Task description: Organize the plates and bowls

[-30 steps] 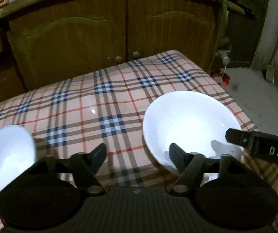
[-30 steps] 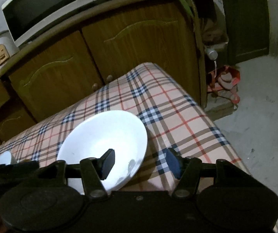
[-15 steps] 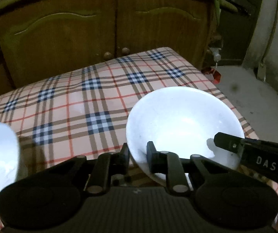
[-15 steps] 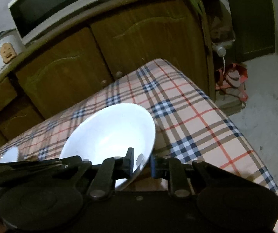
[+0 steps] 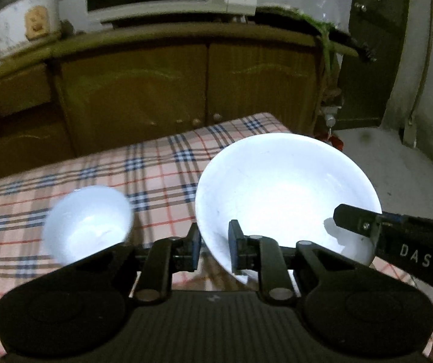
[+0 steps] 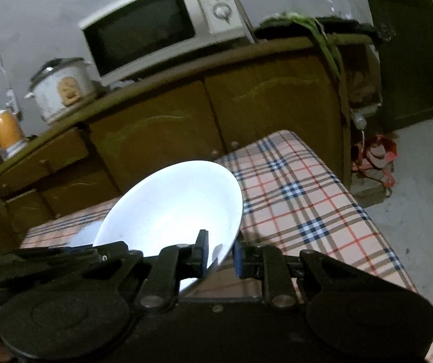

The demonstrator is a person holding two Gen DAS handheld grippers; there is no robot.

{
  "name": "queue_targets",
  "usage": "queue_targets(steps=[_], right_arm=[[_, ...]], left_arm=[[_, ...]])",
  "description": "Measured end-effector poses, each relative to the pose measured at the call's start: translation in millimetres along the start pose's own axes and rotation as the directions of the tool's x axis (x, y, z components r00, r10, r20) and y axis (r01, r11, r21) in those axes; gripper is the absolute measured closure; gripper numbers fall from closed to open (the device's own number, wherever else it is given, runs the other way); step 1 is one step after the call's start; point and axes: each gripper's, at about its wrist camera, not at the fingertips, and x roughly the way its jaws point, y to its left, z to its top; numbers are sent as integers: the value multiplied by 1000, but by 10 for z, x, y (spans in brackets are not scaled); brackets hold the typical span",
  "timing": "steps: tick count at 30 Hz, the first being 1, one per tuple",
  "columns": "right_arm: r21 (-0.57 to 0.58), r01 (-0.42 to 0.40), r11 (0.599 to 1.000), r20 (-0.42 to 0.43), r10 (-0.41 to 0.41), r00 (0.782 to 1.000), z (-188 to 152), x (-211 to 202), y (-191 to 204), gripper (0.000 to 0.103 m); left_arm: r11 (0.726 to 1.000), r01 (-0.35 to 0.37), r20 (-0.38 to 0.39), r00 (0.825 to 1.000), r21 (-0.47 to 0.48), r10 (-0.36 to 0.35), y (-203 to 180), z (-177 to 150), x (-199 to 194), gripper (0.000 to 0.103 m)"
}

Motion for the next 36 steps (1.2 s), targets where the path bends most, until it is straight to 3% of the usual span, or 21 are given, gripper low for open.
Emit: queue_targets(steps=[8, 16, 27, 36], right_arm=[[-36, -42, 998, 31, 43, 999, -288, -703, 412, 81], [-56, -76, 996, 9, 76, 997, -673, -1049, 653, 81], [-82, -85, 993, -69, 79, 994, -1197, -1012, 767, 81], [-66, -48, 997, -144, 38, 989, -1487, -817, 581, 80]], left_arm=[[999, -48, 36, 998, 2, 48, 66, -298, -683, 82], [997, -79, 36, 996, -12, 79, 200, -696, -1052, 82], [996, -76, -40, 996, -45, 75, 391, -1199, -1045, 82], [997, -61, -101, 993, -38, 56, 345, -1483, -802, 82]])
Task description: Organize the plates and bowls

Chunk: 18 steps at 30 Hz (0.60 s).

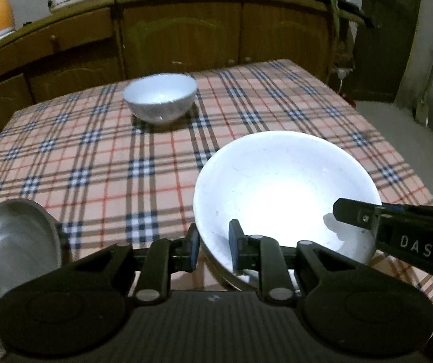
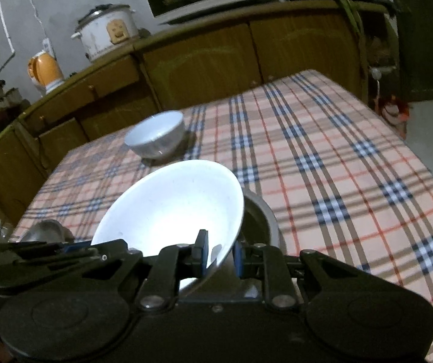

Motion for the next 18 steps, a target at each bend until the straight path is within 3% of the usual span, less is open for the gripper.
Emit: queue_targets(steps=[18], right_arm=[[57, -15, 998, -7, 15, 1000, -114, 34, -163, 80]], left_arm=[[987, -79, 16, 997, 138, 78, -242, -139, 78, 75]])
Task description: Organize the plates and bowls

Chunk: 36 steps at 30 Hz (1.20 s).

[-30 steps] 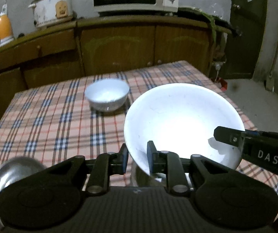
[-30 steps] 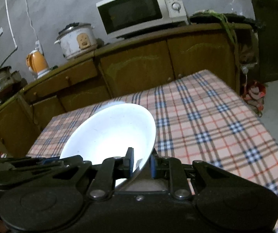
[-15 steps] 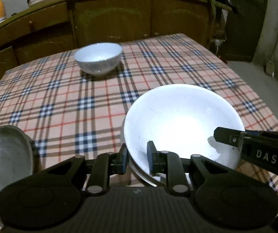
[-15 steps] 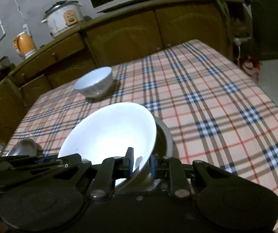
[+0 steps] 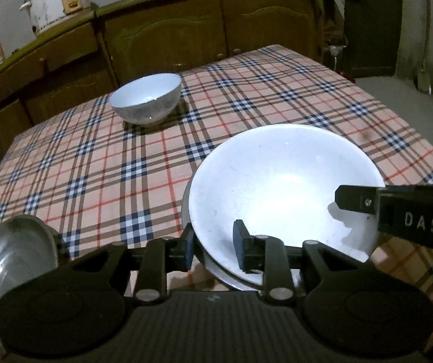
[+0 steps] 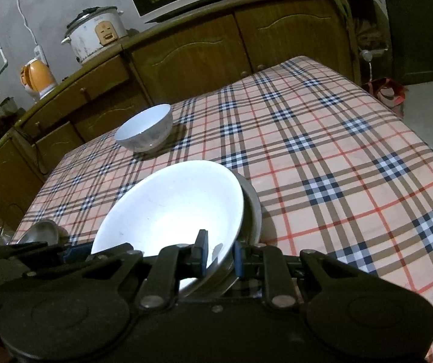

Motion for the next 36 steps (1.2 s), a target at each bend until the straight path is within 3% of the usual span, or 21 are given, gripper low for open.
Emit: queue_targets(steps=[8, 12, 18, 23, 30, 33, 36], right_arm=[[11, -6, 1000, -2, 6, 1000, 32, -26, -43, 87], [-5, 3, 1000, -4, -3, 1000, 32, -16, -20, 88], [-39, 38, 998, -21, -39, 999, 70, 18, 14, 86], [-129, 110, 985, 19, -109, 994, 184, 8, 47, 80], [-126, 123, 984, 59, -117, 991, 300, -34, -12, 75], [-95, 101, 990, 80, -93, 992, 318, -57, -21, 71], [-90, 133, 987, 110, -123, 986, 301, -72, -14, 71]], left_arm=[[997, -15, 19, 1000, 72, 13, -91, -58, 37, 64], [997, -15, 28, 1000, 70, 13, -86, -61, 41, 64], [999, -33, 33, 999, -5, 33, 63, -33, -4, 62], [997, -43, 45, 998, -58, 45, 152, -1, -32, 61], [992, -23, 36, 999, -126, 28, 283, 25, -33, 59], [986, -19, 42, 999, -166, 26, 364, 60, -46, 53], [980, -22, 45, 998, -195, 31, 424, 80, -63, 49]])
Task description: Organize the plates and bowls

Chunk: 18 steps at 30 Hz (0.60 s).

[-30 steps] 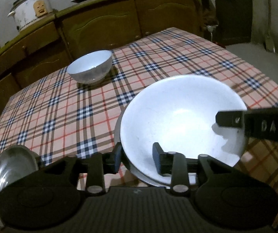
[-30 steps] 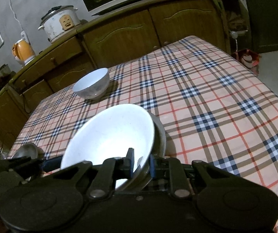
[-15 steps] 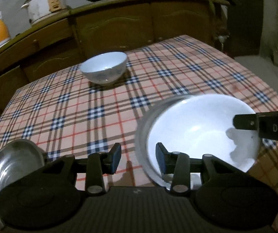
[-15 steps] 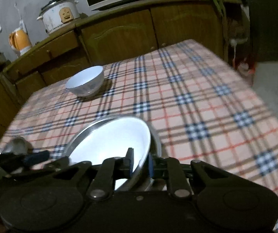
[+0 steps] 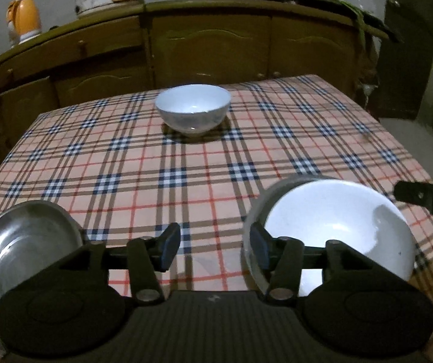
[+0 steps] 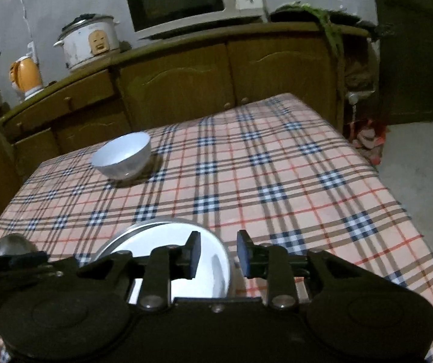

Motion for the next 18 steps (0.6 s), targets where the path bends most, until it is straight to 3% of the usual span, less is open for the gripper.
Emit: queue_targets(steps=[4, 14, 18], right_arm=[[46, -22, 999, -7, 23, 1000, 7, 27, -73, 70], [3, -90, 996, -21, 90, 996, 252, 236, 189, 68], [7, -81, 997, -3, 81, 997, 291, 295, 203, 64]], left_arm=[[1000, -10, -1, 1000, -28, 10, 86, 43, 37, 49], [992, -38, -2, 999, -120, 38, 355, 274, 124, 40], [989, -48, 6, 999, -137, 50, 440, 347, 142, 38]])
